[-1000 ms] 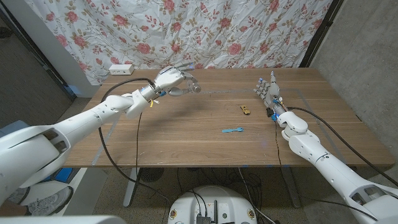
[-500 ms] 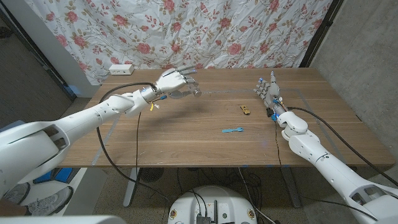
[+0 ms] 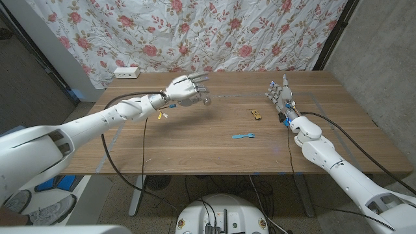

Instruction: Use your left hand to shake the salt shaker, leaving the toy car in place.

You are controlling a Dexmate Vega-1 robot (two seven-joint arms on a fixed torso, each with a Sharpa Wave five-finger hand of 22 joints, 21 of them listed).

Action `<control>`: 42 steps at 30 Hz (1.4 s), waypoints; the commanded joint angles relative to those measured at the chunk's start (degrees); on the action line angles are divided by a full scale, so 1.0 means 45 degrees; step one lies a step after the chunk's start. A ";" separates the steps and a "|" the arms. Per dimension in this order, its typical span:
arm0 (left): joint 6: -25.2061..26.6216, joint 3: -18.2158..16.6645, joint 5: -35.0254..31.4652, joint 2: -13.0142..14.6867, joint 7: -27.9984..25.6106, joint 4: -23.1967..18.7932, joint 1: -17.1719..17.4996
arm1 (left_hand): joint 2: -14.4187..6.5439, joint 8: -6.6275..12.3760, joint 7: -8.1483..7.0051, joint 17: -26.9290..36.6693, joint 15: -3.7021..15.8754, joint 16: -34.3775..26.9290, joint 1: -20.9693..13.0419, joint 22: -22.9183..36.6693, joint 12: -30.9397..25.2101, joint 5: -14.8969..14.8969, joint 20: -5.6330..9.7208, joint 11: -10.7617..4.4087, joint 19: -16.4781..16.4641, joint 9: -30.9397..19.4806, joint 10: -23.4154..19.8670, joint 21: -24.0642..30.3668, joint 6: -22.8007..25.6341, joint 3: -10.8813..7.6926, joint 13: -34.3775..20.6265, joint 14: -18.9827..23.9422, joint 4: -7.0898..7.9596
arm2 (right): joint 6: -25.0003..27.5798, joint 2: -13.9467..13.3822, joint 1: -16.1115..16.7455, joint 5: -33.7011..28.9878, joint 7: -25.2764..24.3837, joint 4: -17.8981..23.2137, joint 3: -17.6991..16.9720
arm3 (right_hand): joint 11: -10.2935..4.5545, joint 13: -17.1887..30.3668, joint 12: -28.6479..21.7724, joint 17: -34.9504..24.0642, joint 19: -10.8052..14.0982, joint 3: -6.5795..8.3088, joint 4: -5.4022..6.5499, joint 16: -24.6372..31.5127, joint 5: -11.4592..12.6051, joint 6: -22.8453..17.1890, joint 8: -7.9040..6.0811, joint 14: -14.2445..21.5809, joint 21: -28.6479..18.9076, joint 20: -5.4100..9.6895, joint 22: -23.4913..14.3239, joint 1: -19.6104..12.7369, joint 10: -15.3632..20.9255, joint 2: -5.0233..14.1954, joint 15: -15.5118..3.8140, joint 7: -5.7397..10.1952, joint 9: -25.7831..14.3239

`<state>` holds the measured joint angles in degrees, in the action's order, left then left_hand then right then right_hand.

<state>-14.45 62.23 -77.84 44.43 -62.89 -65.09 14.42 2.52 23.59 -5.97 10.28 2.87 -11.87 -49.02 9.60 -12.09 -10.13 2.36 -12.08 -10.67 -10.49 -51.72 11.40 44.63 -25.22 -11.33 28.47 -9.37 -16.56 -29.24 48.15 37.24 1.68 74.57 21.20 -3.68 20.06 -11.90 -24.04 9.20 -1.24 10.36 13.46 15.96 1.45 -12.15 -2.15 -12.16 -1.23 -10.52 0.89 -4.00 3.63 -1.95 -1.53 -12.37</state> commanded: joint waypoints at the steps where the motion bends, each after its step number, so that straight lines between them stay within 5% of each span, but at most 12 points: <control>1: 0.1362 0.0218 -0.1686 -0.0044 -0.0246 -0.0046 0.0046 | -0.0443 0.0090 -0.0831 0.0029 0.2034 0.0011 -0.0309 0.0037 -0.0011 -0.0074 0.0084 -0.0191 -0.0101 -0.0267 -0.0370 -0.0094 0.0795 0.0022 -0.0028 0.0122 -0.0019 | -0.0007 0.0001 0.0001 -0.0001 0.0000 -0.0004 -0.0001 | -0.0015 0.0045 -0.0083 -0.0064 0.0085 -0.0019 0.0070 0.0047 0.0090 0.0005 -0.0080 -0.0088 -0.0080 -0.0016 -0.0067 0.0039 -0.0089 0.1230 -0.0441 -0.0125 -0.0046; 24: 0.2887 0.1044 -0.2467 0.0132 -0.0246 0.0140 -0.0033 | -0.0565 0.0031 -0.0951 0.0029 0.2058 0.0057 -0.0426 0.0036 0.0036 -0.0086 0.0084 -0.0197 -0.0034 -0.0281 -0.0335 -0.0127 0.0793 0.0074 -0.0029 0.0097 -0.0058 | -0.0001 -0.0001 0.0001 0.0000 -0.0002 0.0002 -0.0002 | -0.0020 0.0046 -0.0093 -0.0064 0.0085 -0.0017 0.0071 0.0053 0.0092 0.0015 -0.0076 -0.0074 -0.0080 -0.0016 -0.0067 0.0039 -0.0065 0.1233 -0.0441 -0.0101 -0.0046; 42: 0.2980 0.1487 -0.2517 0.0346 -0.0246 -0.0193 0.0102 | -0.0655 0.0003 -0.1092 0.0027 0.2060 0.0091 -0.0525 0.0034 0.0056 -0.0096 0.0077 -0.0199 -0.0021 -0.0294 -0.0338 -0.0130 0.0858 0.0135 -0.0035 0.0068 -0.0081 | -0.0009 0.0003 -0.0002 -0.0002 0.0003 -0.0011 0.0000 | -0.0010 0.0046 -0.0092 -0.0065 0.0088 -0.0019 0.0070 0.0055 0.0091 0.0012 -0.0077 -0.0069 -0.0081 -0.0018 -0.0067 0.0040 -0.0069 0.1230 -0.0438 -0.0103 -0.0046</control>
<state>-1.62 67.75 -88.65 45.28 -64.01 -64.77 14.30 2.32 23.44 -6.28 10.26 2.87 -11.54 -48.83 9.60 -11.47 -10.18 2.36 -12.17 -10.67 -10.49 -52.40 10.95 44.32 -24.75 -11.34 28.47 -9.84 -16.58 -29.25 48.16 37.25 1.68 74.57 21.19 -3.68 20.06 -11.90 -24.04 9.20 -1.24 10.36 13.46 15.96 1.45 -12.15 -2.15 -12.16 -1.23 -10.52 0.89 -4.00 3.63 -1.94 -1.53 -12.37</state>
